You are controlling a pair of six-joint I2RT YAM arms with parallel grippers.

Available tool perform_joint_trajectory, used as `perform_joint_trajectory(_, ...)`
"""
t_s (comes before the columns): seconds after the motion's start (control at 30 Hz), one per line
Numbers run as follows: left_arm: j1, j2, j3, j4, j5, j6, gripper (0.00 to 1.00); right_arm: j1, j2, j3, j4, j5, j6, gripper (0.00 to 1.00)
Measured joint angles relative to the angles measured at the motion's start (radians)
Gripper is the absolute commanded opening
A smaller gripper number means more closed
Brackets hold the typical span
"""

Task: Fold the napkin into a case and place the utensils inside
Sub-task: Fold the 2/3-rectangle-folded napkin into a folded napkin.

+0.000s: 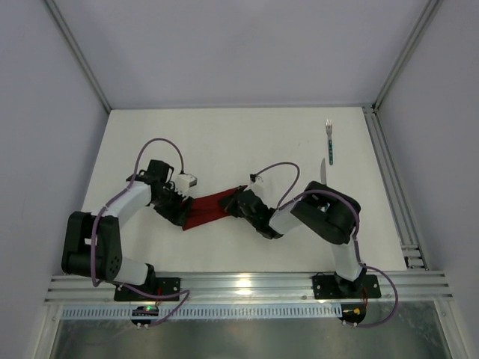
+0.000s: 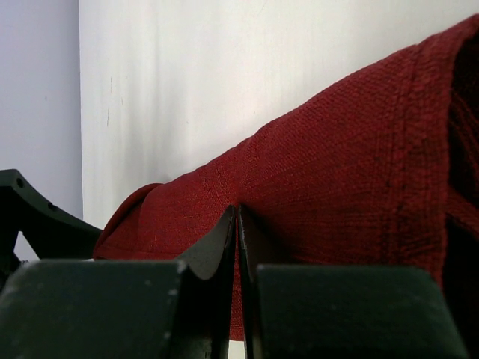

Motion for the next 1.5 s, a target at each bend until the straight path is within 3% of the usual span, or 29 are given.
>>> perform_joint_trajectory(0.2, -0.002, 0.095, 0.029, 0.008, -0.027, -0.032, 0.43, 0.001, 0.0, -0.003, 0.008, 0.002, -0.014, 0.06)
perform_joint_trajectory(0.4, -0.002, 0.178, 0.104, 0.033, -0.092, -0.055, 0.34, 0.003, -0.01, -0.003, 0.0, -0.007, -0.051, 0.08)
perform_joint_trajectory(0.6, -0.004, 0.227, 0.153, 0.114, -0.182, -0.055, 0.35, 0.0, -0.026, 0.023, -0.056, -0.067, -0.137, 0.12)
perform_joint_trajectory(0.77, -0.003, 0.225, 0.159, 0.139, -0.187, -0.021, 0.4, -0.037, -0.026, 0.105, -0.174, -0.202, -0.261, 0.12)
perform_joint_trajectory(1.13, 0.053, -0.019, 0.226, -0.01, -0.058, 0.021, 0.64, -0.059, -0.035, 0.141, -0.267, -0.318, -0.365, 0.12)
perform_joint_trajectory(1.27, 0.038, -0.014, 0.244, 0.013, -0.048, -0.016, 0.64, -0.059, -0.035, 0.145, -0.272, -0.324, -0.377, 0.12)
perform_joint_trajectory(1.4, -0.014, 0.101, 0.238, 0.035, -0.08, -0.043, 0.62, -0.059, -0.035, 0.148, -0.28, -0.327, -0.383, 0.13)
perform_joint_trajectory(1.5, -0.039, 0.134, 0.198, 0.061, -0.122, -0.06, 0.49, -0.059, -0.039, 0.148, -0.284, -0.33, -0.392, 0.13)
